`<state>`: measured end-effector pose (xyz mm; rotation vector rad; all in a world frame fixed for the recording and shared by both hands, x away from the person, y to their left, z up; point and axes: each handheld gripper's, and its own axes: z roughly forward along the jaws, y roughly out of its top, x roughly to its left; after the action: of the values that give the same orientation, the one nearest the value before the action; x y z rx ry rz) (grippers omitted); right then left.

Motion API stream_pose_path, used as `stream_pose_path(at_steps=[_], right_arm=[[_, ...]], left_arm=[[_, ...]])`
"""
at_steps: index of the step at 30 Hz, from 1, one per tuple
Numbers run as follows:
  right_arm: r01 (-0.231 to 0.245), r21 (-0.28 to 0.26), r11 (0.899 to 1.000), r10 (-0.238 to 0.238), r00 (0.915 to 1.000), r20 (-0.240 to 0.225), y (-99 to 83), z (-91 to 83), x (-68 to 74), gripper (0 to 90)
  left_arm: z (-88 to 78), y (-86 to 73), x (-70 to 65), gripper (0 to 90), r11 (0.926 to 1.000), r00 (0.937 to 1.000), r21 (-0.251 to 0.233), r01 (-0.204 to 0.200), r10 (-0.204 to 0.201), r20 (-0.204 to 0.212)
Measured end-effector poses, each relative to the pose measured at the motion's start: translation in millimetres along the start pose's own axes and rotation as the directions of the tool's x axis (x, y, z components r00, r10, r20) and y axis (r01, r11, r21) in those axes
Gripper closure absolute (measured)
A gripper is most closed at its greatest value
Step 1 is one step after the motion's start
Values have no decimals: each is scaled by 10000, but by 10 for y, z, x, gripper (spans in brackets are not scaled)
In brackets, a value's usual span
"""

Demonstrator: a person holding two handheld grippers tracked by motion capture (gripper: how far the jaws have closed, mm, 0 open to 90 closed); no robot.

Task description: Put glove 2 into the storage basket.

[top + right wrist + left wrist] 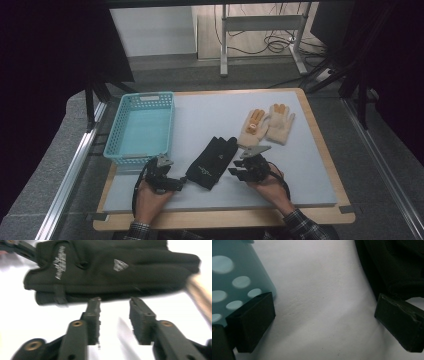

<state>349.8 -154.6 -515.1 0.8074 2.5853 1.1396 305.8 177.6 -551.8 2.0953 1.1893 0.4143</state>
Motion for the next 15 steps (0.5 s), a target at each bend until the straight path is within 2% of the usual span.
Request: stream_pose_path(at_steps=[4, 8, 12, 15], right_arm=[[-171, -141, 9998, 180, 9976, 670, -106, -128, -137, 429], [-413, -234, 9989, 441, 9901, 1331, -227, -256, -306, 306], [-939, -464, 9945, 1013, 9747, 1994, -381, -398, -496, 261], [-1330, -661, 9889, 1452, 9592, 2424, -506, -492, -610, 242]], left_arm=[[0, 0, -1, 34, 10000, 10000, 1, -4, 4, -5], [0, 0, -1, 34, 10000, 10000, -1, -7, 7, -9], [0, 0, -2, 34, 10000, 10000, -4, -10, 10, -13], [0, -1, -2, 34, 10000, 10000, -3, -15, 15, -18]])
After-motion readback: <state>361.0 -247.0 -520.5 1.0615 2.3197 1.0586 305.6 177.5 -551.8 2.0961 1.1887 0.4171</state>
